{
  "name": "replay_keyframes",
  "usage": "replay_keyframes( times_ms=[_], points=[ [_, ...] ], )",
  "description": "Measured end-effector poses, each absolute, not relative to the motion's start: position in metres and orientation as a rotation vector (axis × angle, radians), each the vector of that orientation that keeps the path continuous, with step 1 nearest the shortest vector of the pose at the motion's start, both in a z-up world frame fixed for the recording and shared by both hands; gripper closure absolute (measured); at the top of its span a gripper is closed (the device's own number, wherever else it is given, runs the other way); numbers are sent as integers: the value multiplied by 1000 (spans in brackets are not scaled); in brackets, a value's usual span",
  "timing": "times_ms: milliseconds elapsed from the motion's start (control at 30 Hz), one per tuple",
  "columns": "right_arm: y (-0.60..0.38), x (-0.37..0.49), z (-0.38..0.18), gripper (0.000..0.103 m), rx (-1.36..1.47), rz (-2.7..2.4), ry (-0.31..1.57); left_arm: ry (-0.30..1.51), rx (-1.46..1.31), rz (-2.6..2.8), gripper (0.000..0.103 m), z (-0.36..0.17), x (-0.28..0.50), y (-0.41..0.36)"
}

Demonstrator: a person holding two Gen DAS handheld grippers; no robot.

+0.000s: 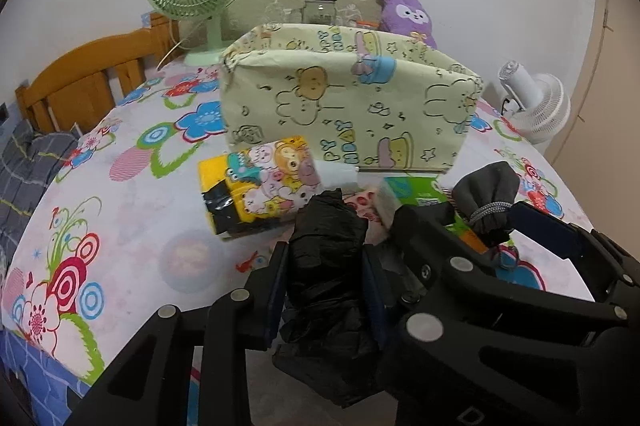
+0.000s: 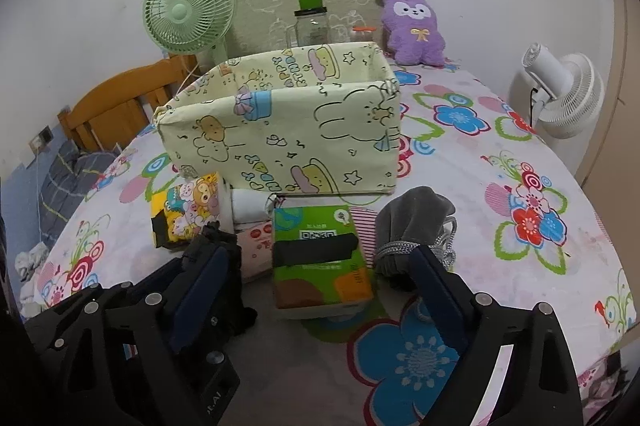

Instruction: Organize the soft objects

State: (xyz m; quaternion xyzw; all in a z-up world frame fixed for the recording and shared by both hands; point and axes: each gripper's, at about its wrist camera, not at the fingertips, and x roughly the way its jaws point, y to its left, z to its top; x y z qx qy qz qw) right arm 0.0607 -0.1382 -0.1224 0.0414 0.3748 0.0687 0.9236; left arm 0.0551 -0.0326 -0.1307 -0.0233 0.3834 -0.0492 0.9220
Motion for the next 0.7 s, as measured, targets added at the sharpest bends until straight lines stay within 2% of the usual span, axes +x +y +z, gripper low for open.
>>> replay_keyframes(
  times_ms=[700],
  points=[
    [-163, 61, -105, 13, 111, 85, 727, 751, -49, -138, 68, -115, 62, -52]
  ],
)
